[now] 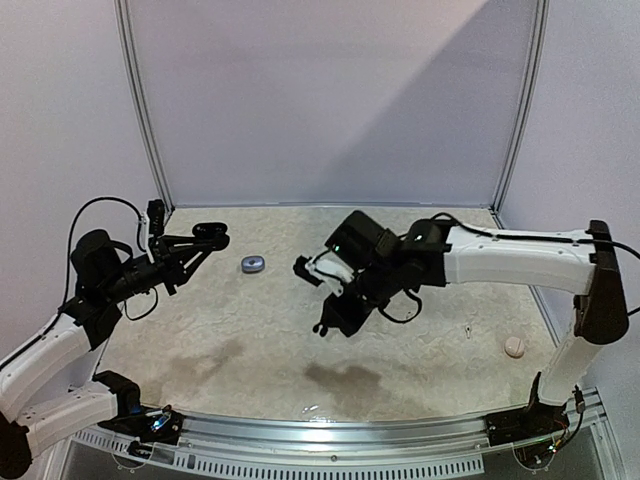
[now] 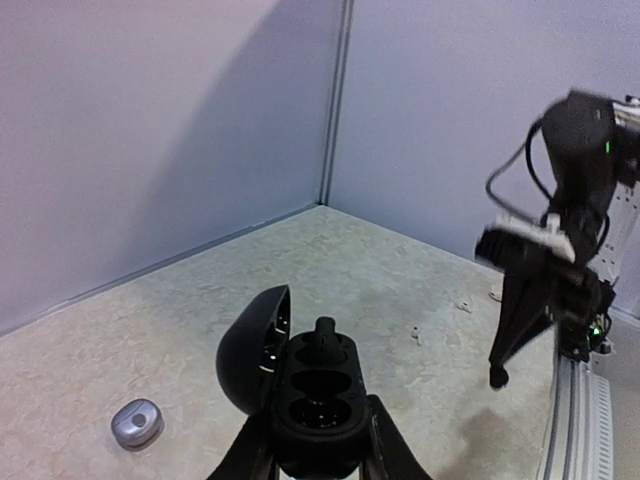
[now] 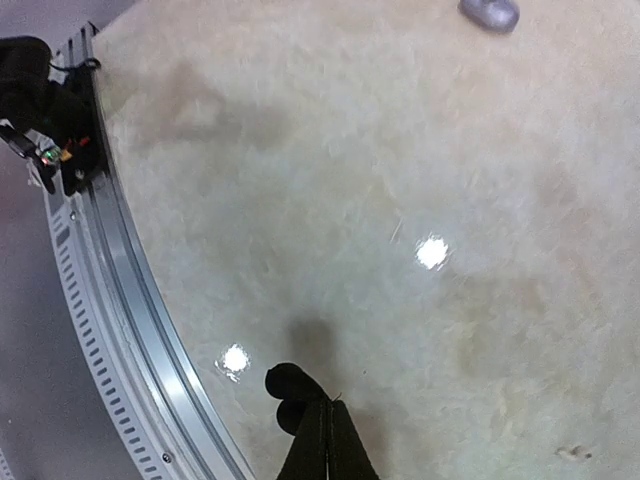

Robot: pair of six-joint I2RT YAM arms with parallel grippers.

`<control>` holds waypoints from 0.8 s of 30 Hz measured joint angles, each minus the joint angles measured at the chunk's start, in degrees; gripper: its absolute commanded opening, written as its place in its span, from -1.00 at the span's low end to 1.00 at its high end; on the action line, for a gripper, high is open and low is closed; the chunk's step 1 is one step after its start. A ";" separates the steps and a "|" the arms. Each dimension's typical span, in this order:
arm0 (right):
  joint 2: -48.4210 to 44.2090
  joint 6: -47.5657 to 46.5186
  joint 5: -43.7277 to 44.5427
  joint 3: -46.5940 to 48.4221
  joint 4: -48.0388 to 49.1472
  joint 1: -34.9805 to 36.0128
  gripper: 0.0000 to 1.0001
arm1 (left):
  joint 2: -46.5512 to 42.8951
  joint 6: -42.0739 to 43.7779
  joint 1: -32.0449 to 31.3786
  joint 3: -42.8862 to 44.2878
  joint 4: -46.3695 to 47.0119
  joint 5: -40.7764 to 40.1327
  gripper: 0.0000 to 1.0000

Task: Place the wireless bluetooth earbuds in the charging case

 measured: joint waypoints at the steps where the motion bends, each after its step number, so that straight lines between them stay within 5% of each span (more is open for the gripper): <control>1: -1.49 -1.03 0.96 1.44 -0.04 0.17 -1.00 | 0.42 0.33 -0.13 -0.11 0.55 1.27 -1.00; 12: -6.47 -13.14 8.15 19.74 1.33 6.54 -1.00 | 5.40 9.09 -6.36 0.55 6.82 19.41 -1.00; 24: 2.16 -24.52 9.27 31.56 4.55 12.04 -1.00 | 6.86 20.52 -13.31 5.55 0.59 25.27 -1.00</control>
